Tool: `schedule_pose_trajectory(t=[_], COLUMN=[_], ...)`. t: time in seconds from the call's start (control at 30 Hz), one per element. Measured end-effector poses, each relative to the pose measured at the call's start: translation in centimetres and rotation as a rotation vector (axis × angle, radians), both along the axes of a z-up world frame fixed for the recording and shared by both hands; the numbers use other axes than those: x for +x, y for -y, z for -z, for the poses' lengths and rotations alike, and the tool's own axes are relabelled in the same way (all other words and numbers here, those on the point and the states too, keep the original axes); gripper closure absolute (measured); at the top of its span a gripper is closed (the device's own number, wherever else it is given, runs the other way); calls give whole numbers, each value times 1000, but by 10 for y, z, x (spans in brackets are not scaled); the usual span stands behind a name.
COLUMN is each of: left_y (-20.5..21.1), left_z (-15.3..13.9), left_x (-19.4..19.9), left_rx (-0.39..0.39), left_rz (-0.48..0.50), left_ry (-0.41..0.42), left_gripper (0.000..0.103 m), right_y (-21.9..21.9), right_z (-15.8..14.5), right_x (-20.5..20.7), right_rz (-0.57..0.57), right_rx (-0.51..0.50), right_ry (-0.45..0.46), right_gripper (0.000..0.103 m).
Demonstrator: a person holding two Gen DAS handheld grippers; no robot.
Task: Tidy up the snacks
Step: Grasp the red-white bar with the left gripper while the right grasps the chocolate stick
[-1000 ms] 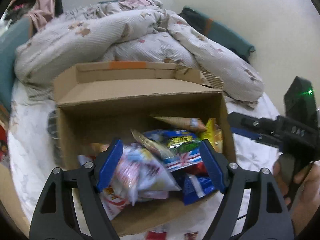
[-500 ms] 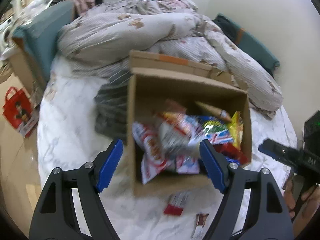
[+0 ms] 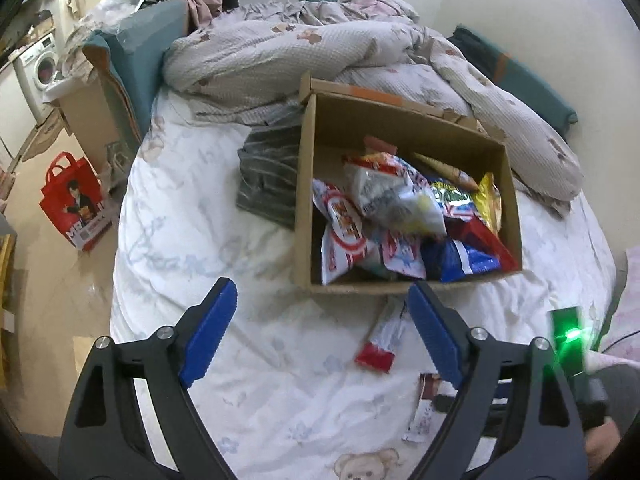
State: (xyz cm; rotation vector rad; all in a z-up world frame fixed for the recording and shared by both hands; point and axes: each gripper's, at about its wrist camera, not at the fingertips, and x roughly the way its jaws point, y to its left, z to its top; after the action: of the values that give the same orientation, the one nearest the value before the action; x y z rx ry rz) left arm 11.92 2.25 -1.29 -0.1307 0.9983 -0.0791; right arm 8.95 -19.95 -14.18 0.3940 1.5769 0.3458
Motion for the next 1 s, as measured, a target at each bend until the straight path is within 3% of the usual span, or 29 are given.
schedule_pose_trajectory(t=[0.13, 0.2, 0.3, 0.47, 0.7, 0.83, 1.0], left_y=[-2, -2, 0, 8, 51, 80, 111], left_z=[6, 11, 20, 42, 72, 88, 117], left_x=[-4, -3, -3, 1, 11, 19, 33], left_rx=[1, 7, 45, 30, 86, 69, 139], left_rz=[-19, -22, -25, -1, 98, 182, 248], left_ry=[-19, -40, -67, -146, -201, -212, -219], left_gripper=[18, 18, 18, 18, 18, 18, 18], right_y=[-25, -32, -30, -12, 23, 34, 49], right_z=[14, 18, 14, -12, -42, -44, -35], right_x=[-5, -9, -7, -2, 6, 8, 3], right_rz=[-78, -99, -96, -27, 114, 144, 153], right_rx=[-64, -93, -115, -55, 7, -8, -13], right_ry=[-9, 1, 32, 123, 214, 230, 211], right_gripper=[57, 79, 85, 86, 85, 85, 85])
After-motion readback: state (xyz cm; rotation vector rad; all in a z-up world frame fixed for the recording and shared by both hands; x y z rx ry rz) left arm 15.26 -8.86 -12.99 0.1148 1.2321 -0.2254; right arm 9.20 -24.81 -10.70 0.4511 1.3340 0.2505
